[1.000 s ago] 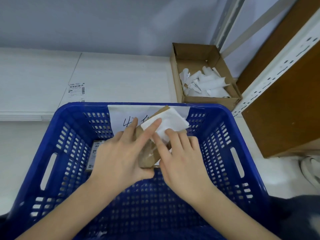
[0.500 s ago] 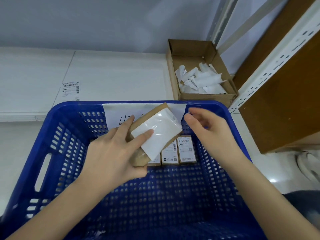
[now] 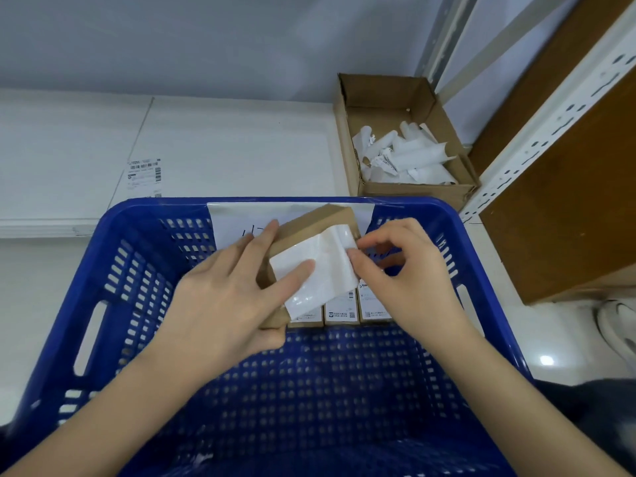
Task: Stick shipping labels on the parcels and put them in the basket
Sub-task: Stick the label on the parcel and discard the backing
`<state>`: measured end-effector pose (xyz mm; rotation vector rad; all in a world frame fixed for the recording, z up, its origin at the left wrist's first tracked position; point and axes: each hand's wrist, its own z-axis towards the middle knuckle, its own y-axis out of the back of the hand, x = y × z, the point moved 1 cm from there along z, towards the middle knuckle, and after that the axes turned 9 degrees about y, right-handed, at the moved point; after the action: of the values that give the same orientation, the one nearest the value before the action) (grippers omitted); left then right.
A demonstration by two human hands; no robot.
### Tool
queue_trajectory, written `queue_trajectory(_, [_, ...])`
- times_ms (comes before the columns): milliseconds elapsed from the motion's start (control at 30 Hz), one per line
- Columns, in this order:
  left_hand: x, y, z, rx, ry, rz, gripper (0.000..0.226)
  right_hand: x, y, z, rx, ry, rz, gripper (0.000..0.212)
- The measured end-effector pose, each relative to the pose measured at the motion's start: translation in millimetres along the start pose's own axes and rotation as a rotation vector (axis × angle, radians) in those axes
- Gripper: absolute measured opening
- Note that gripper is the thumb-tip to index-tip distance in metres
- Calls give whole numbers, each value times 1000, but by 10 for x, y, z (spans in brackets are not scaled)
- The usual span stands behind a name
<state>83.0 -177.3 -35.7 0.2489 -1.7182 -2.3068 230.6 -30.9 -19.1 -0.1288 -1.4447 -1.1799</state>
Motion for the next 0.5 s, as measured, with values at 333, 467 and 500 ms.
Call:
queue_trajectory(333, [77,11,-35,-29,-97,105,93,85,64,-15,43,-255,334,17])
queue_trajectory(467, [5,-59,-46,-7,-99,81,91,38,34,-18,36,-400,427,11])
queue_trajectory(500, [-4,-61,-44,-4,-93,64,91,32,33,-15,18,-437,473,13])
